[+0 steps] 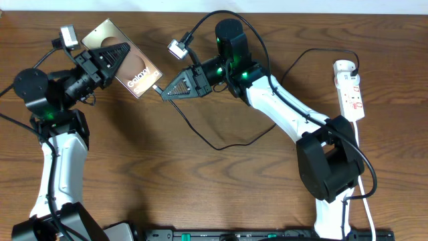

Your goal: Plug charger to phone and switch on socket

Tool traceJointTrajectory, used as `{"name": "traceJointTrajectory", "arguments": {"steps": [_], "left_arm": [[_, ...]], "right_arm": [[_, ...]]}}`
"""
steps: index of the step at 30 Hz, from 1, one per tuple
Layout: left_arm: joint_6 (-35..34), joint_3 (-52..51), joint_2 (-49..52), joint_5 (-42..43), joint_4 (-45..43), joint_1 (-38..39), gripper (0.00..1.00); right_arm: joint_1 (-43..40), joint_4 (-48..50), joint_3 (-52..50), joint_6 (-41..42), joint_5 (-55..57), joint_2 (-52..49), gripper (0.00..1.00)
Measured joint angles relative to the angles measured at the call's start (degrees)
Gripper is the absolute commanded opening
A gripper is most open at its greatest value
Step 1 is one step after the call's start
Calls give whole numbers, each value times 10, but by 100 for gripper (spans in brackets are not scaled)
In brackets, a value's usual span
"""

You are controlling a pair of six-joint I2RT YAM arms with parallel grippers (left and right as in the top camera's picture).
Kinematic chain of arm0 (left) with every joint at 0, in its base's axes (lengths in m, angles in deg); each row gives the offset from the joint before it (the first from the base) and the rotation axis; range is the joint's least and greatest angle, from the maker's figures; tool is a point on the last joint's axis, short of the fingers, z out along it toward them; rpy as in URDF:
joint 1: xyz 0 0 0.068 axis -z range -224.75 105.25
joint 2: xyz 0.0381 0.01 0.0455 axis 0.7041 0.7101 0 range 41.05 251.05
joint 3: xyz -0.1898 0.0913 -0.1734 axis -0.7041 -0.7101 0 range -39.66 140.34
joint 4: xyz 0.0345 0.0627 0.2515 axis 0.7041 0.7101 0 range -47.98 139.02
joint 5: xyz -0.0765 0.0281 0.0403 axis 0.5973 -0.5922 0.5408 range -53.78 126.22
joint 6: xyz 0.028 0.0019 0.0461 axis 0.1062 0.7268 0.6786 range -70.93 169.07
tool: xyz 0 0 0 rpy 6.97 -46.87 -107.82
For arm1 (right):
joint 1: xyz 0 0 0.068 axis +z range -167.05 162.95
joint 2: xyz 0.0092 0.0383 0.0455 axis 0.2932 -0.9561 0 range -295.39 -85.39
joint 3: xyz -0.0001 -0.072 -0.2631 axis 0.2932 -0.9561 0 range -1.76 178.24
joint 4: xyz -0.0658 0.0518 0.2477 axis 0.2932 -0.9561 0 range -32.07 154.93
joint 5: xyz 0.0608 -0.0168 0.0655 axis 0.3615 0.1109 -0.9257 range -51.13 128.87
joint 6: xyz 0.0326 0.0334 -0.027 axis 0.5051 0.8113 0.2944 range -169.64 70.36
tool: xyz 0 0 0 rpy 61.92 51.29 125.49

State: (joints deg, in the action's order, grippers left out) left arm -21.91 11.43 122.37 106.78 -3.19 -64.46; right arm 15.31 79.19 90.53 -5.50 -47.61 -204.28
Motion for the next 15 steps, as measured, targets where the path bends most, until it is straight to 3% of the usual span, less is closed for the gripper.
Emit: {"name": "traceJointTrajectory", "arguments": {"steps": [15], "left_arm": [[1, 0, 0, -2, 0, 0, 7]], "right_arm": [[0, 2, 0, 0, 1, 0, 1]]}}
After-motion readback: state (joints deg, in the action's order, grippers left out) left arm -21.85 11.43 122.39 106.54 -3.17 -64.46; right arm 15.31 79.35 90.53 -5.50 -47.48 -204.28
